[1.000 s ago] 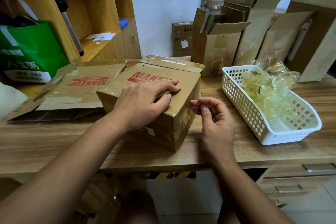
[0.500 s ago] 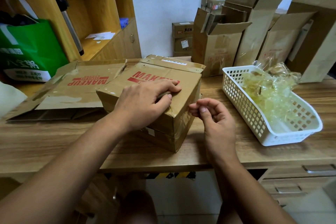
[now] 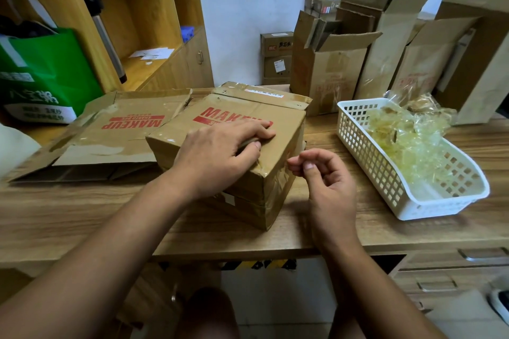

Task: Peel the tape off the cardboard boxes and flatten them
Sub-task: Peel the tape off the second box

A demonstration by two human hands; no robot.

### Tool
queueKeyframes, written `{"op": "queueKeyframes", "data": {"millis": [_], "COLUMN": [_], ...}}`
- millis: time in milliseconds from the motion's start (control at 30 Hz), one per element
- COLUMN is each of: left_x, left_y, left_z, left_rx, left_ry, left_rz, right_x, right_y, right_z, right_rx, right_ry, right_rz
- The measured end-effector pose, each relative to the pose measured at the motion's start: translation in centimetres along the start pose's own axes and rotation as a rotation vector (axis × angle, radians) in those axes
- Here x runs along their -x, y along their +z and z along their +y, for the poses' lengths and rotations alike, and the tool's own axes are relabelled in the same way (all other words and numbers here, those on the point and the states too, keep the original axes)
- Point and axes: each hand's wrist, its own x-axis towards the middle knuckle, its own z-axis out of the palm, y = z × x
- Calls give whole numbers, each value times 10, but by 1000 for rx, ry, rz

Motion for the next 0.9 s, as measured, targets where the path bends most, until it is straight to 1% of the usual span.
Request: {"op": "queueKeyframes", "data": {"millis": [167,300,567,900], "left_x": [0,0,0,0], "left_y": [-2,-2,-1,-2], "left_z": [1,1,1,2], "left_rx": [8,9,8,5], "left_ry": [1,-1,-9,-15], "left_rz": [4,2,6,-1], "right_x": [-1,0,-8,-5], "right_y": [-2,6,10,10], "right_z": [2,2,-4,-6], "right_rx": [5,50,211,248], "right_ry": [-23,-50,-105,-106], "right_rz": [49,11,1,31]}}
